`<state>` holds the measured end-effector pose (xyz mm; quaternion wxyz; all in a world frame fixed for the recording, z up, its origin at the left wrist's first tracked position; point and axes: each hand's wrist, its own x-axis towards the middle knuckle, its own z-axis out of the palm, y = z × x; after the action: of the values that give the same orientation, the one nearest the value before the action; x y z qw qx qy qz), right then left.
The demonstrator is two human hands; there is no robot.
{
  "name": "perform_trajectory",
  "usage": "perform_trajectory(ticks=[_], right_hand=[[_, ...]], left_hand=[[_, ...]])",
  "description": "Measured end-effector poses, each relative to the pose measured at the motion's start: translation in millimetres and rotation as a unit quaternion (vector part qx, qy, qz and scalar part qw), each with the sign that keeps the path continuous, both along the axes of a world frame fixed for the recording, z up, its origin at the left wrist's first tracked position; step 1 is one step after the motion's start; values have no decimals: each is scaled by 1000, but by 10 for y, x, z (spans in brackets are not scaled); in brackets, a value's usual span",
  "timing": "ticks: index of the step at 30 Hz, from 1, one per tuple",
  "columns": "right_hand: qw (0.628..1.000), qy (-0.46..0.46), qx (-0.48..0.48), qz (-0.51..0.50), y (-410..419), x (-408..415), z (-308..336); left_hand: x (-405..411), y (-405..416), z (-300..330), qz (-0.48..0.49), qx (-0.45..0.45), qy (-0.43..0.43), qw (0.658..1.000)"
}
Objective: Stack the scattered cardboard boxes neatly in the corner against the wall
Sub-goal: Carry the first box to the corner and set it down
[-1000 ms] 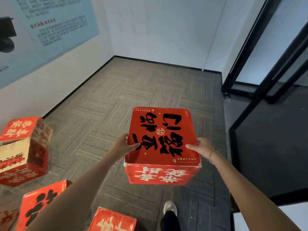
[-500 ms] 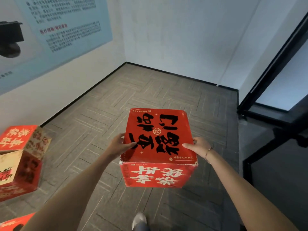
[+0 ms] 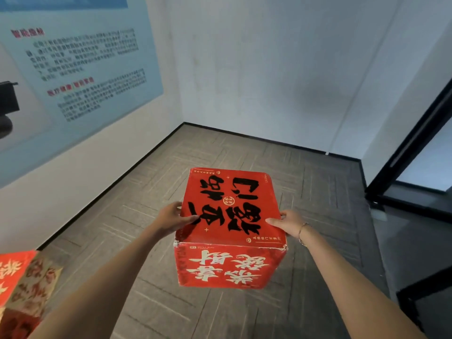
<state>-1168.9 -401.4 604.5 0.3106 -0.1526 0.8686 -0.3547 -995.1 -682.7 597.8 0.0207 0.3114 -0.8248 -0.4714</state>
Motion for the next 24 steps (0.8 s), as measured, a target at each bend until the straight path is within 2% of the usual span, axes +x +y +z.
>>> perform_trajectory(ticks=[6, 11, 24], right_hand=[[999, 24, -24, -3, -1025, -667, 253], [996, 45, -63, -37, -1795, -1252, 403], [996, 20, -80, -22, -3849, -3197, 222]], left_hand=[[-665, -1020, 257, -9, -39, 7, 999], [-1168, -1679, 264, 55, -51, 49, 996], [-2824, -3566, 139, 73, -85, 36, 993]])
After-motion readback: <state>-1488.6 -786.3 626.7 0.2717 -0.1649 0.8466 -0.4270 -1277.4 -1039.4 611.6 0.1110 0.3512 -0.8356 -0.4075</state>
